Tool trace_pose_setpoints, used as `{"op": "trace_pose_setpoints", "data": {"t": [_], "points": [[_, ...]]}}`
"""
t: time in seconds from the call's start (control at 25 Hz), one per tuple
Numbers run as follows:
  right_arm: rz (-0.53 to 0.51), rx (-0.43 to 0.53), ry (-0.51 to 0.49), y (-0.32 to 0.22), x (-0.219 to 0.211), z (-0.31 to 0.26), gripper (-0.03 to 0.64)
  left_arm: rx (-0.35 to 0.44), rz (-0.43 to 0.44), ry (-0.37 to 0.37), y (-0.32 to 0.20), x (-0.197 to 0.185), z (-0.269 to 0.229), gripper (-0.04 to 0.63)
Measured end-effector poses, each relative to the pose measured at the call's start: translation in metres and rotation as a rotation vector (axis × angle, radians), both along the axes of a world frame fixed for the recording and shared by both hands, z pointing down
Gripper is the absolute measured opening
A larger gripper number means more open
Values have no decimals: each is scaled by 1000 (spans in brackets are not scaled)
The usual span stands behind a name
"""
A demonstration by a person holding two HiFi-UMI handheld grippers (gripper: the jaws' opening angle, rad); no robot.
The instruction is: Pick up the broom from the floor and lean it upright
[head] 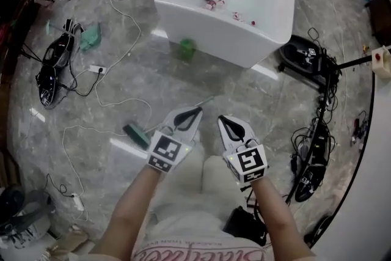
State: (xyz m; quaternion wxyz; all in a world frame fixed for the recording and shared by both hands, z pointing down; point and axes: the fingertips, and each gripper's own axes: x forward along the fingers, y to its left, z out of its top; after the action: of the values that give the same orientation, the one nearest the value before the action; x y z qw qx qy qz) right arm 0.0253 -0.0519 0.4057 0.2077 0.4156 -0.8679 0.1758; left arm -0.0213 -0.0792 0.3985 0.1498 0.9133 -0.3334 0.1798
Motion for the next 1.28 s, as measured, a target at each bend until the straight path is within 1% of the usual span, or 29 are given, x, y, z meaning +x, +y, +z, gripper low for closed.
{"op": "trace_pose_setpoints", "data": {"t": [0.12,0.24,0.36,0.48,0.56,0.68,0.72,0.8,0.92,1.0,1.16,1.24,1.28], "points": [[34,-43,-17,-12,5,24,2,-58,26,-25,-10,2,34,-2],[60,-85,-11,-17,10,58,2,-138,22,-59,-15,0,83,-2],[45,-142,11,-20,12,104,2,-203,-5,-111,-23,-5,138,-2],[28,-204,25,-18,15,155,2,-280,-3,-156,-24,-4,197,-2],[26,-230,24,-17,13,190,2,-322,-3,-214,-24,-6,244,-2],[27,-276,23,-15,9,242,2,-368,2,-335,-16,-14,324,-2],[26,-294,25,-15,8,260,2,-384,9,-364,-12,-14,347,-2],[19,-328,36,-15,9,294,2,-410,27,-398,-8,-11,384,0],[2,-378,78,-14,17,348,2,-446,50,-411,-6,-3,432,30],[-6,-413,113,-11,24,383,2,-464,79,-427,-4,2,463,61],[-29,-448,173,-7,37,436,2,-487,136,-496,1,4,526,124],[-35,-457,174,-6,39,456,2,-501,165,-543,6,1,555,154],[-39,-460,175,-5,39,466,2,-508,183,-570,9,-1,568,160]]}}
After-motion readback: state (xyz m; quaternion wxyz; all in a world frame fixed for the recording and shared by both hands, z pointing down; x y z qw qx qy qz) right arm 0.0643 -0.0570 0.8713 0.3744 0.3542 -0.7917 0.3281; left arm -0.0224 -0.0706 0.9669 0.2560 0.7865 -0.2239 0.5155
